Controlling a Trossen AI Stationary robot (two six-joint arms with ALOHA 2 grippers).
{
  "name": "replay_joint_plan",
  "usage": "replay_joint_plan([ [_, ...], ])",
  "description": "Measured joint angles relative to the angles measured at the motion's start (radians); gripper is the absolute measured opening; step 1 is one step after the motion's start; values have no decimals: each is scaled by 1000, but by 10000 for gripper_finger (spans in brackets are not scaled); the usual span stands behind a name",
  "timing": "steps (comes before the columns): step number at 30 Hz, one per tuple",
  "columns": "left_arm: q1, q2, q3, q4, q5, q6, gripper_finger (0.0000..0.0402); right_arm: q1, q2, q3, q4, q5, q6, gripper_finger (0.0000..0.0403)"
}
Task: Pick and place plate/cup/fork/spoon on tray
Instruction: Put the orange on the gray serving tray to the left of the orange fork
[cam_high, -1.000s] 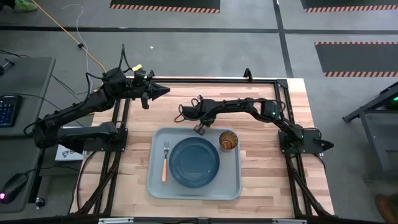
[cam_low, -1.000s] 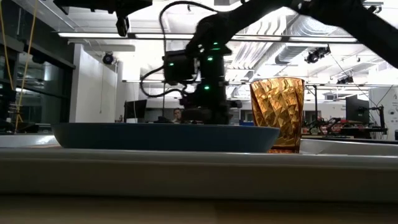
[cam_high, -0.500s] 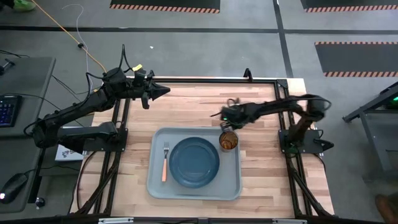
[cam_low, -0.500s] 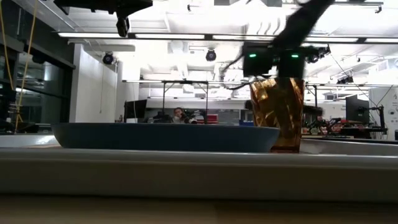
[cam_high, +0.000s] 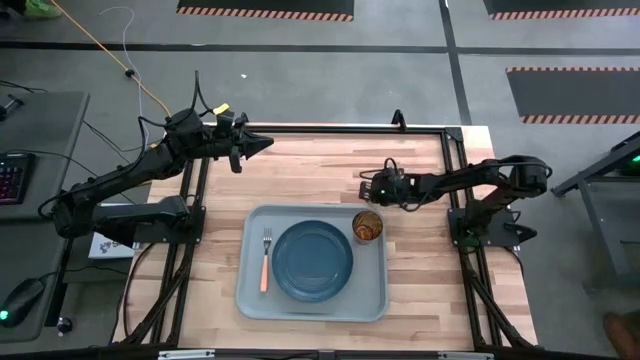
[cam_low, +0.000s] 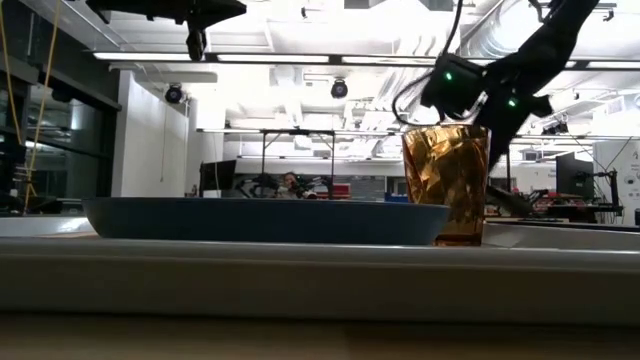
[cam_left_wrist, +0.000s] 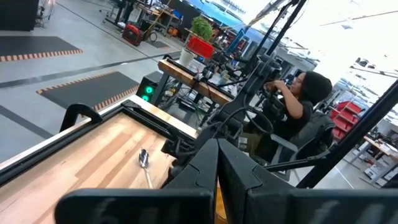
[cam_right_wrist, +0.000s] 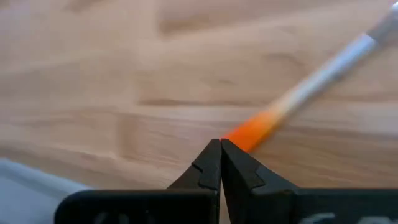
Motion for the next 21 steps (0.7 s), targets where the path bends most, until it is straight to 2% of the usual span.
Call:
replay_joint_plan([
  [4, 0, 0, 0, 0, 0, 0, 0, -18, -3, 36, 18, 16, -21, 0],
  [9, 0, 0, 0, -1, 0, -2, 0, -58, -21, 80, 18, -7, -124, 0],
  [14, 0, 0, 0, -2, 0, -3, 0, -124, -130, 94, -32, -25, -256, 0],
  [21, 0, 0, 0, -2, 0, -3, 0, -227, -331, 94, -384, -39, -361, 2],
])
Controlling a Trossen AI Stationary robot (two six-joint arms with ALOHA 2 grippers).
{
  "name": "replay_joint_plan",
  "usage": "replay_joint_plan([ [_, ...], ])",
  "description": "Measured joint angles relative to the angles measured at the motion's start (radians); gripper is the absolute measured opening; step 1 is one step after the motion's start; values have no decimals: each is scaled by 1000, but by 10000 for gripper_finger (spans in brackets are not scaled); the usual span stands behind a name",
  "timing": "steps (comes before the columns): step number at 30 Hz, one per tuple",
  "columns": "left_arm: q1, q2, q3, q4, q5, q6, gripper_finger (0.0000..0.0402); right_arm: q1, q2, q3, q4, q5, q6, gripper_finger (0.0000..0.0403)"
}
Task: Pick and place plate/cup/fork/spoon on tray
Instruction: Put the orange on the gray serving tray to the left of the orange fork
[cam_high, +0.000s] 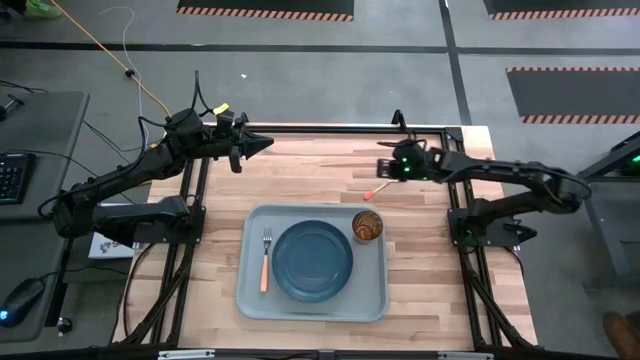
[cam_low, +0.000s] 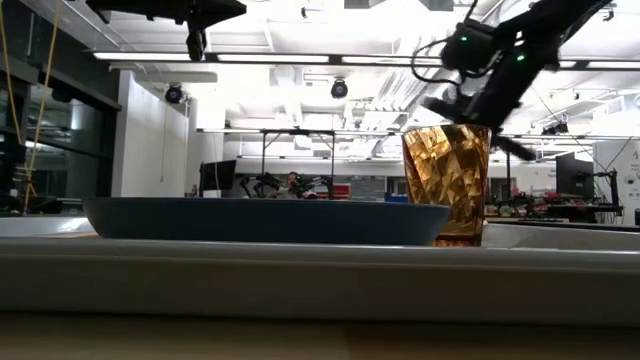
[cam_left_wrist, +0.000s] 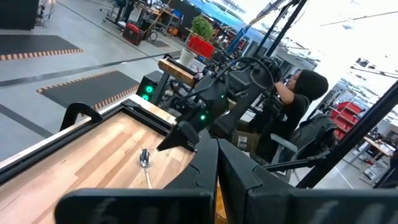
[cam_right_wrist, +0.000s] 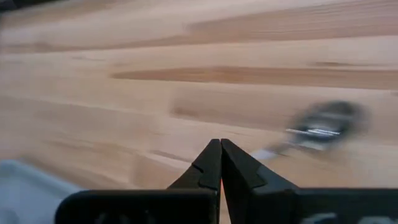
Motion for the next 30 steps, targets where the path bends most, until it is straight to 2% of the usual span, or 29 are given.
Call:
replay_joint_plan([
  [3, 0, 0, 0, 0, 0, 0, 0, -28, -62, -3, -135, 21, -25, 17],
  [6, 0, 0, 0, 0, -1, 0, 0, -62, -110, -30, -178, 29, -27, 53],
  [12, 0, 0, 0, 0, -15, 0, 0, -113, -131, -145, -144, 35, 36, 158],
  [16, 0, 0, 0, 0, -15, 0, 0, -127, -130, -251, 7, 55, 126, 204],
  [21, 0, 0, 0, 0, -34, 0, 0, -165, -129, -352, 249, 61, 155, 219],
  [30, 0, 0, 0, 0, -55, 0, 0, -217, -40, -389, 384, 18, 159, 220],
])
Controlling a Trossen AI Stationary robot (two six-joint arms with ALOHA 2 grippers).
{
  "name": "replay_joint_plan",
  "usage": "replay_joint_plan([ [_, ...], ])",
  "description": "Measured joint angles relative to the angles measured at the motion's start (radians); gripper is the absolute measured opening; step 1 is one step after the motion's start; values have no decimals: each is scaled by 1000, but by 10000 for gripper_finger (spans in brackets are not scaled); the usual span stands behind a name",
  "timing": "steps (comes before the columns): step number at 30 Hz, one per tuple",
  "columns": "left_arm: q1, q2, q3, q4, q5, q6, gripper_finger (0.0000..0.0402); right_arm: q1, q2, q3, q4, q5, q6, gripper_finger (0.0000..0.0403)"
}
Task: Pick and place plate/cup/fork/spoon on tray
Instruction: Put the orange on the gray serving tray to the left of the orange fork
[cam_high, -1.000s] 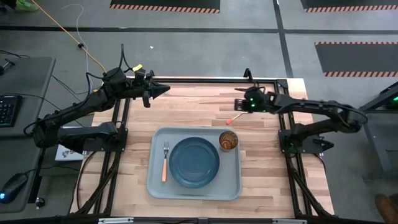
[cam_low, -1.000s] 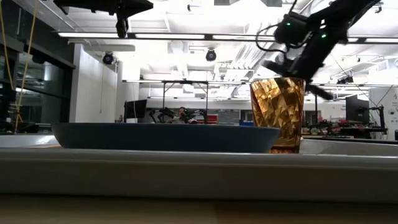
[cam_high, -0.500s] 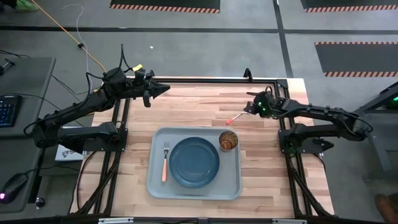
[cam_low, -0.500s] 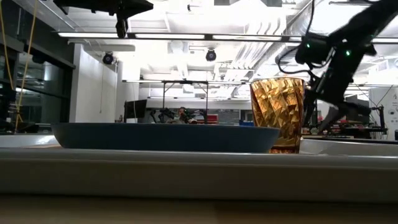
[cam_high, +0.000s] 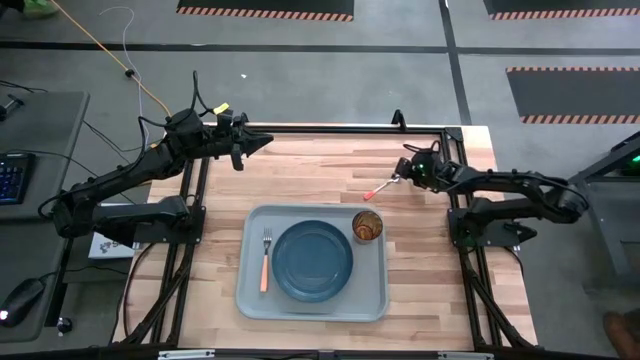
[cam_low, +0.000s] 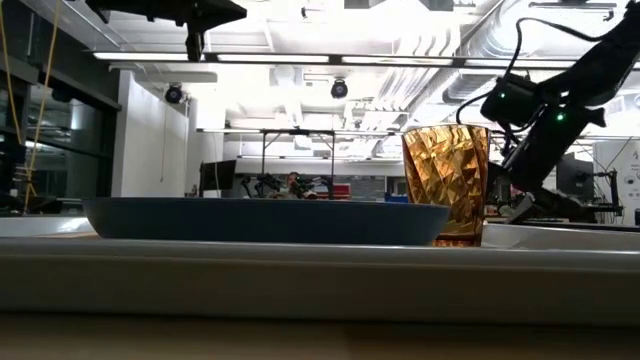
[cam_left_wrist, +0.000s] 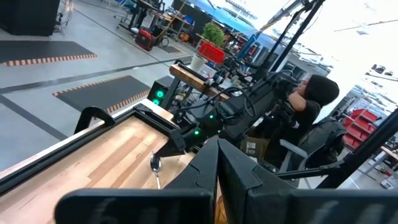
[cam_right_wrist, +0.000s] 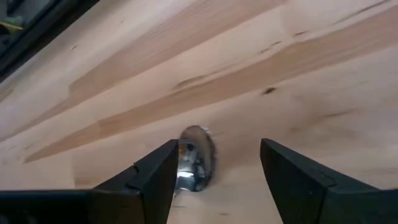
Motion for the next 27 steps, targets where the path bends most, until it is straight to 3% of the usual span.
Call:
replay_joint_plan([
  [6, 0, 0, 0, 0, 0, 0, 0, 1, 113, 1, 127, -22, 4, 215],
  [9, 0, 0, 0, 0, 0, 0, 0, 1, 135, 3, 124, -16, 11, 189],
  [17, 0, 0, 0, 0, 0, -1, 0, 8, 92, -2, 97, -41, 0, 17],
  [22, 0, 0, 0, 0, 0, 0, 0, 20, 6, 31, 92, -66, -34, 6],
  [27, 0, 0, 0, 0, 0, 0, 0, 65, -84, 167, 39, -27, -136, 3],
])
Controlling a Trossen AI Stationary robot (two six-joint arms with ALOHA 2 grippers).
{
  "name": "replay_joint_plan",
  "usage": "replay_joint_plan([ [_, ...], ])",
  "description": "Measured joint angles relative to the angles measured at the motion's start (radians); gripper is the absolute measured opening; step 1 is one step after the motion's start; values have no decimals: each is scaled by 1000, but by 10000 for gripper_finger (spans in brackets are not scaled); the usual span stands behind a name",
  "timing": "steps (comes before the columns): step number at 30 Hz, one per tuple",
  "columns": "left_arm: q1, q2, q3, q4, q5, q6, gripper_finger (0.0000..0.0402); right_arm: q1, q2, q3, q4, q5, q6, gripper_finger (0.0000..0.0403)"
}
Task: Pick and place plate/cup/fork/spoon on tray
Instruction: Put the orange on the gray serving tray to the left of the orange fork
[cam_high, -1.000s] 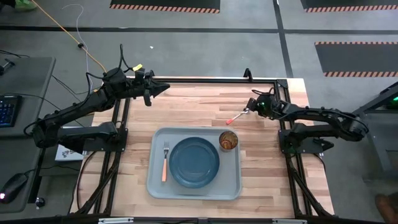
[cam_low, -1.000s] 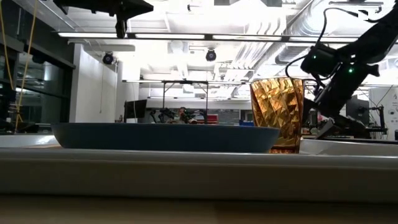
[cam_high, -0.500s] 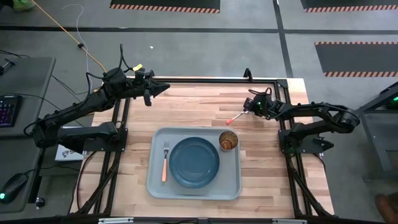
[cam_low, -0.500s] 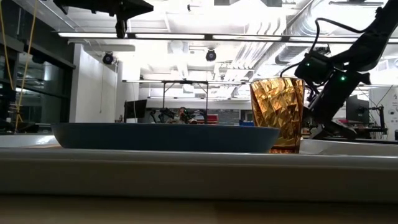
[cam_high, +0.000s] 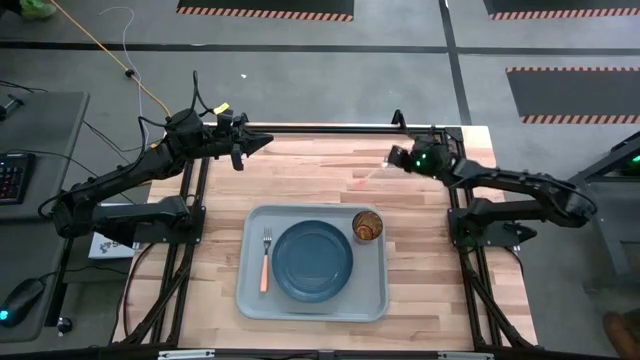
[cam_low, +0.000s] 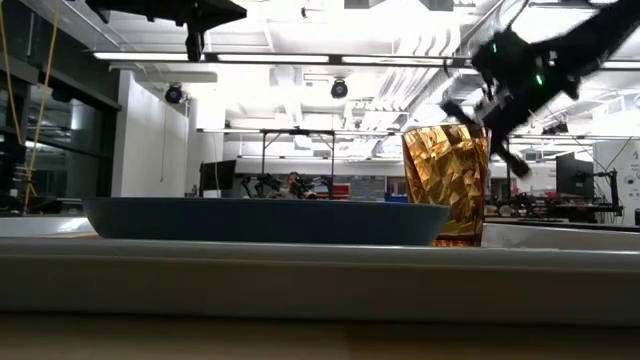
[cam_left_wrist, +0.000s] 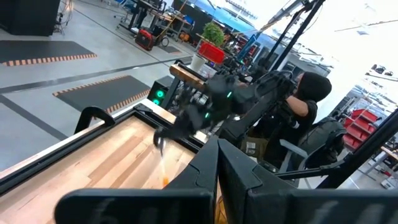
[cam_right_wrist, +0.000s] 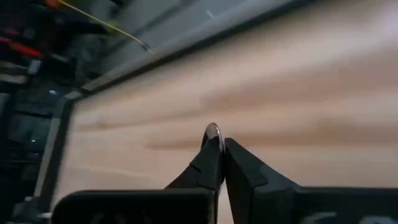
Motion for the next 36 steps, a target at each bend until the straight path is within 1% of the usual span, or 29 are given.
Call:
replay_joint_plan([
  [2, 0, 0, 0, 0, 0, 0, 0, 21, -13, 86, -18, 15, -60, 3],
  [5, 0, 0, 0, 0, 0, 0, 0, 69, -5, 230, -33, 8, -171, 2],
  [9, 0, 0, 0, 0, 0, 1, 9, 166, 59, 423, -74, 8, -293, 1],
  [12, -5, 1, 0, 1, 13, 8, 30, 251, 136, 557, -98, 6, -374, 1],
  [15, -30, 19, 1, 5, 63, -30, 67, 328, 229, 677, -101, -17, -448, 1],
  [18, -77, 53, 1, 7, 128, -117, 119, 390, 327, 790, -100, -62, -522, 1],
  [21, -142, 98, 1, 8, 142, -214, 177, 432, 422, 897, -103, -95, -562, 1],
  [24, -197, 140, 1, 16, 157, -264, 226, 449, 496, 1000, -112, -116, -593, 0],
  [27, -233, 180, 1, 43, 182, -302, 257, 450, 546, 1090, -157, -132, -626, 0],
  [29, -250, 196, 1, 60, 182, -315, 268, 448, 569, 1133, -194, -132, -651, 0],
  [32, -273, 213, 1, 67, 182, -321, 272, 443, 584, 1169, -213, -117, -679, 0],
  [36, -294, 220, 1, 68, 182, -295, 272, 431, 585, 1173, -212, -114, -678, 0],
])
